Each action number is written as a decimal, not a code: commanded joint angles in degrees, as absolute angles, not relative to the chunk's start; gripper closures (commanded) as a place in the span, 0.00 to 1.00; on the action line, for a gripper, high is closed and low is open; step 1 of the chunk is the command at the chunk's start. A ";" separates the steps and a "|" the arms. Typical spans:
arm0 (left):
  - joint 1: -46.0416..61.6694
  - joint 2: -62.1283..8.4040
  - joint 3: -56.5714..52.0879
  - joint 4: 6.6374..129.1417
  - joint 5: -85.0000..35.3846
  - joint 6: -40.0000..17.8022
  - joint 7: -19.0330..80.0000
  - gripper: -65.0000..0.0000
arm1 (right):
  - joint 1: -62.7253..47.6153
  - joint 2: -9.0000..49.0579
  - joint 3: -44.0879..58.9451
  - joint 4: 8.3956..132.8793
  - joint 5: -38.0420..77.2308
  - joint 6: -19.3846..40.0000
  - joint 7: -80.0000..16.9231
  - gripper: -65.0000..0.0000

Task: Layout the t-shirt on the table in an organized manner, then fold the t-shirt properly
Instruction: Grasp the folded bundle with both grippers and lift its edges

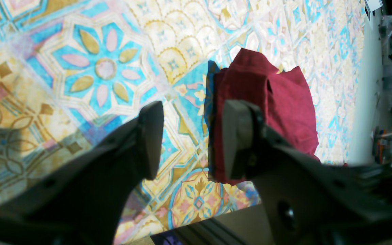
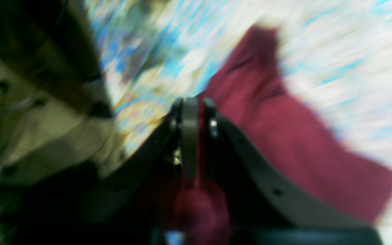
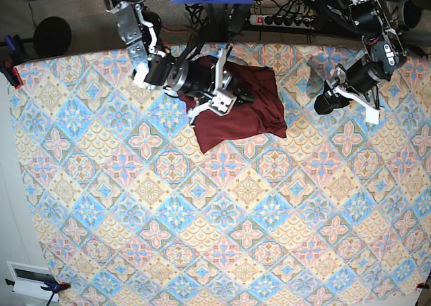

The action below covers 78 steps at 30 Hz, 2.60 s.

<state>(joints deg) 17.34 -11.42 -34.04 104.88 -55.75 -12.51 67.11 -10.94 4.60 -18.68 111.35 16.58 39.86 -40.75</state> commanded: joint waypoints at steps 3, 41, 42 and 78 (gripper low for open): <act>17.10 -12.09 -34.15 105.89 -56.92 -12.79 66.51 0.57 | -13.58 5.32 -14.29 113.19 17.10 40.00 -39.96 0.96; 21.76 -17.01 -19.65 113.01 -57.01 -12.88 66.51 0.74 | -12.88 6.90 -18.33 110.81 13.93 40.00 -39.87 0.97; 21.85 -17.36 -18.24 113.01 -57.01 -12.88 66.42 0.78 | -12.88 6.90 -17.10 110.99 13.93 40.00 -39.87 0.97; 25.98 -19.38 -8.48 106.86 -39.43 -12.44 49.89 1.00 | -0.13 7.16 -15.25 104.31 13.93 40.00 -42.07 0.97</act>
